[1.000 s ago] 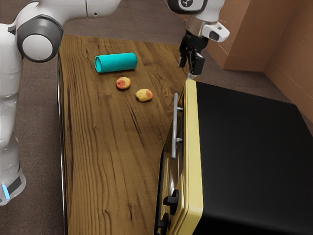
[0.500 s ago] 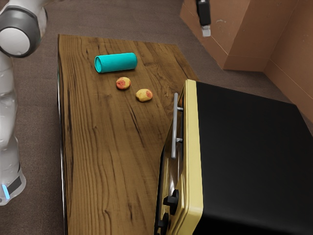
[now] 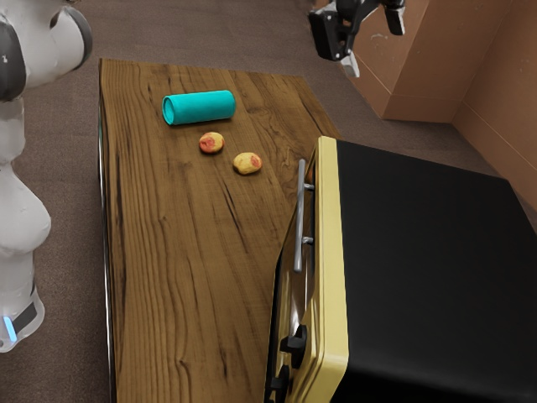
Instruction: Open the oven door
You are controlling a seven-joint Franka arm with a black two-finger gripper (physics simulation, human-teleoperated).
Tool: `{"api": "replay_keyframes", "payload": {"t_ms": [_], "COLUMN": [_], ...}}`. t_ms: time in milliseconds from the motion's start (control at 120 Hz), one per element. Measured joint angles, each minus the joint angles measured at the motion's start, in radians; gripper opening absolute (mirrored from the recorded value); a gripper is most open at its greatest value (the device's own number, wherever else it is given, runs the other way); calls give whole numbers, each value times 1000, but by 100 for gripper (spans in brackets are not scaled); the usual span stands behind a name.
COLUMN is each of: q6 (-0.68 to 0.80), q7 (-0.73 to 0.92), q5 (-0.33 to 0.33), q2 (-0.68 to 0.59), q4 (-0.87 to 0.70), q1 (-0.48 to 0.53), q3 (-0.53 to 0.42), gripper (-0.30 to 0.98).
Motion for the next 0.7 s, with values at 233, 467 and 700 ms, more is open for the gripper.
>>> {"api": "replay_keyframes", "payload": {"t_ms": [233,467,700], "q6": [-104,-113,-47], "q7": [-41,-104,-120], "q5": [740,895,827], "q2": [843,936,999], "q4": [-888,-1145,-1182], "q1": [622,636,633], "q3": [-1434,-1510,-1348], "gripper": [69,69,69]}}
